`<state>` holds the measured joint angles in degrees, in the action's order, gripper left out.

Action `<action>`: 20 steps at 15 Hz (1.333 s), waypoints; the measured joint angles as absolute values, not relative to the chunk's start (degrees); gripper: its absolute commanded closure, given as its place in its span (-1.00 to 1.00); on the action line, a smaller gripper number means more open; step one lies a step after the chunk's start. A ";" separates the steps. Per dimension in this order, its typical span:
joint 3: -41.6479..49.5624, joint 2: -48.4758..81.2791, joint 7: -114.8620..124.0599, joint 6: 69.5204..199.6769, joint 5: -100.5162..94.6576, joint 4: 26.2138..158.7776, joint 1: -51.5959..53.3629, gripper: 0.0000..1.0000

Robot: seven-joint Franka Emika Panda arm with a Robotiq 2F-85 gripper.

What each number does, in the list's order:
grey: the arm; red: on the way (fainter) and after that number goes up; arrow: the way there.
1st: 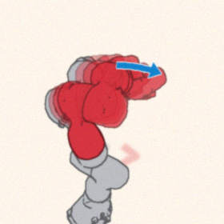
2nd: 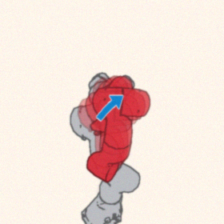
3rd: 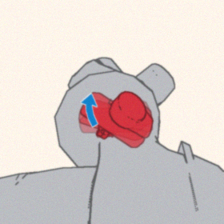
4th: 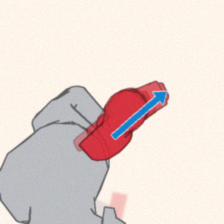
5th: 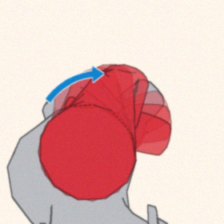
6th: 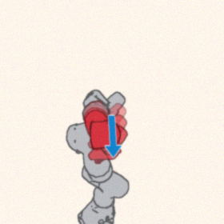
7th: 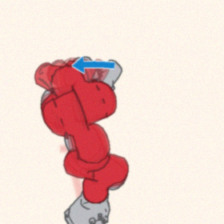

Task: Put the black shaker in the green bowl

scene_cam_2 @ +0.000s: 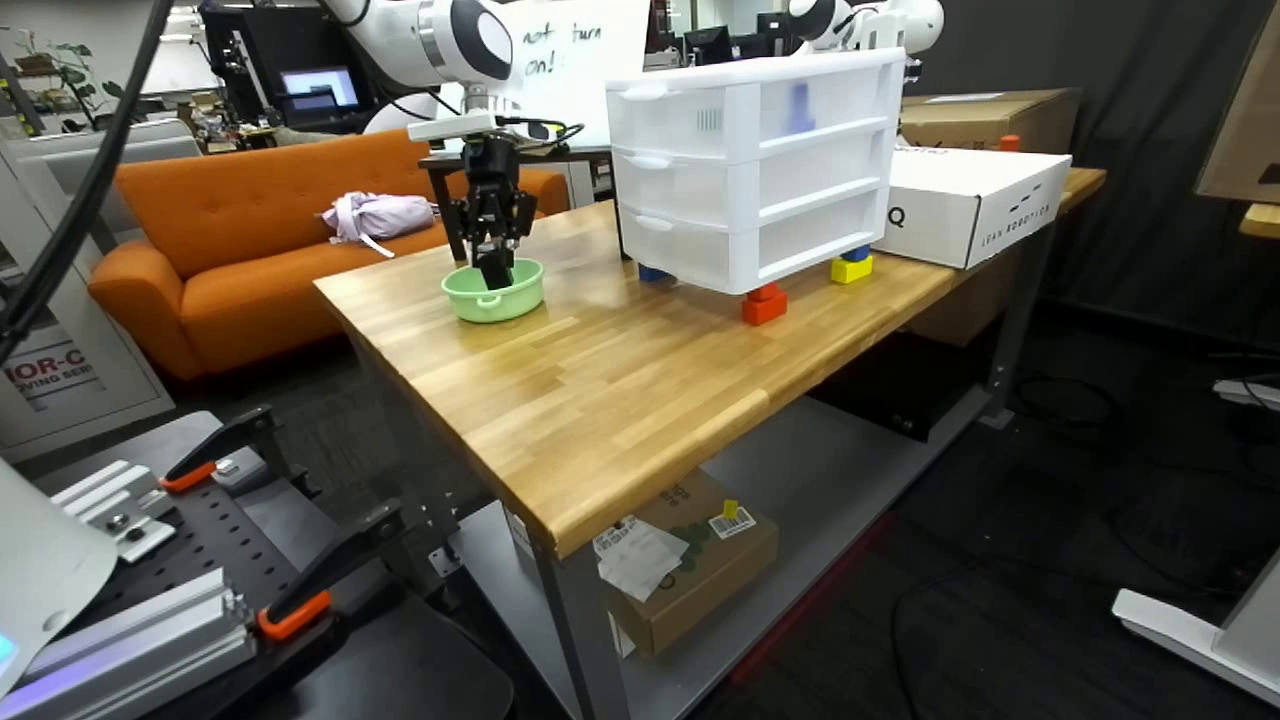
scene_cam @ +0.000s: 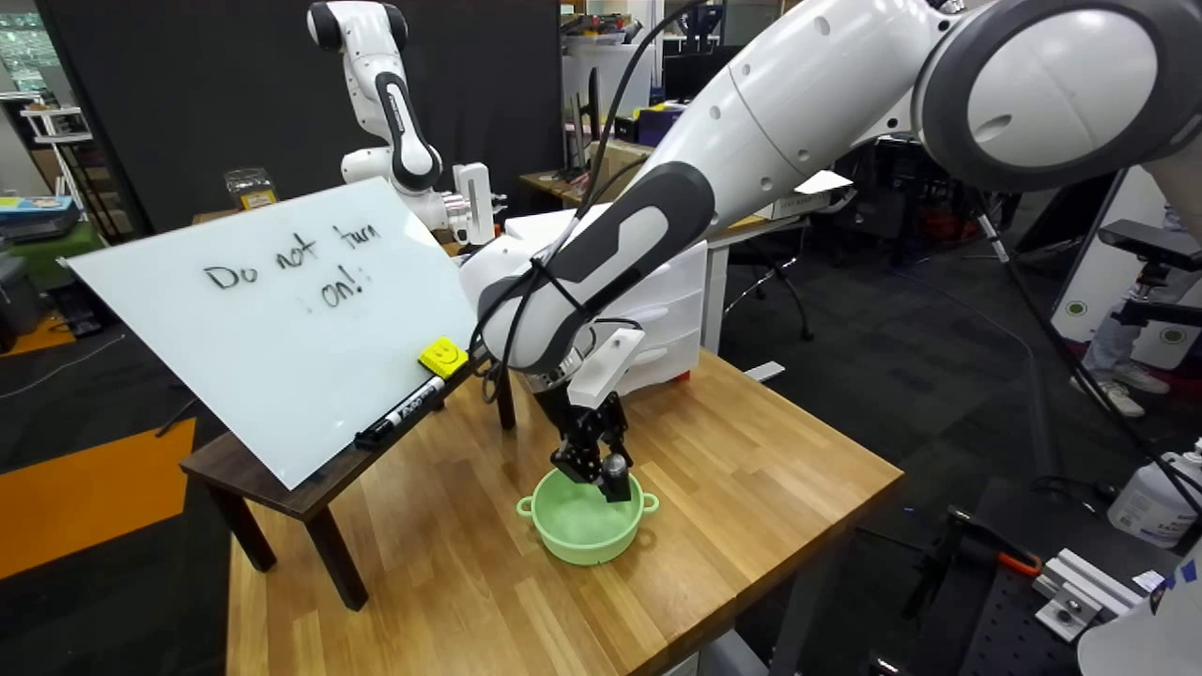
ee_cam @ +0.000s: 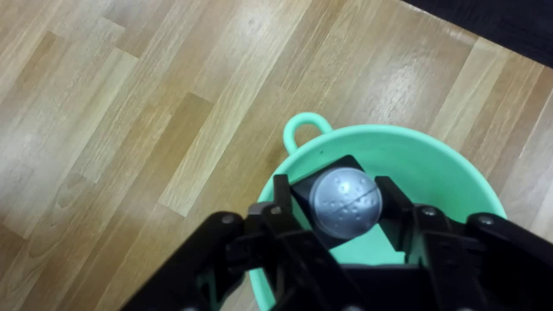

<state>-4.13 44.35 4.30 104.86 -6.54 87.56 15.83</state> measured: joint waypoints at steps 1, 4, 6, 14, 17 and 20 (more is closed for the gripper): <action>-4.26 45.07 3.66 104.86 -6.54 87.44 15.84 0.48; -4.97 47.91 2.15 104.50 -6.54 86.43 15.89 0.48; -5.38 49.82 1.57 103.44 -6.54 85.00 16.16 0.48; -5.51 52.91 0.31 99.16 -6.69 80.22 16.81 -0.55; -5.51 52.96 0.20 99.06 -6.69 79.92 16.80 -0.93; -5.51 52.96 0.17 99.02 -6.69 79.90 16.80 -0.93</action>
<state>-5.51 52.96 0.17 99.02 -6.69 79.90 16.80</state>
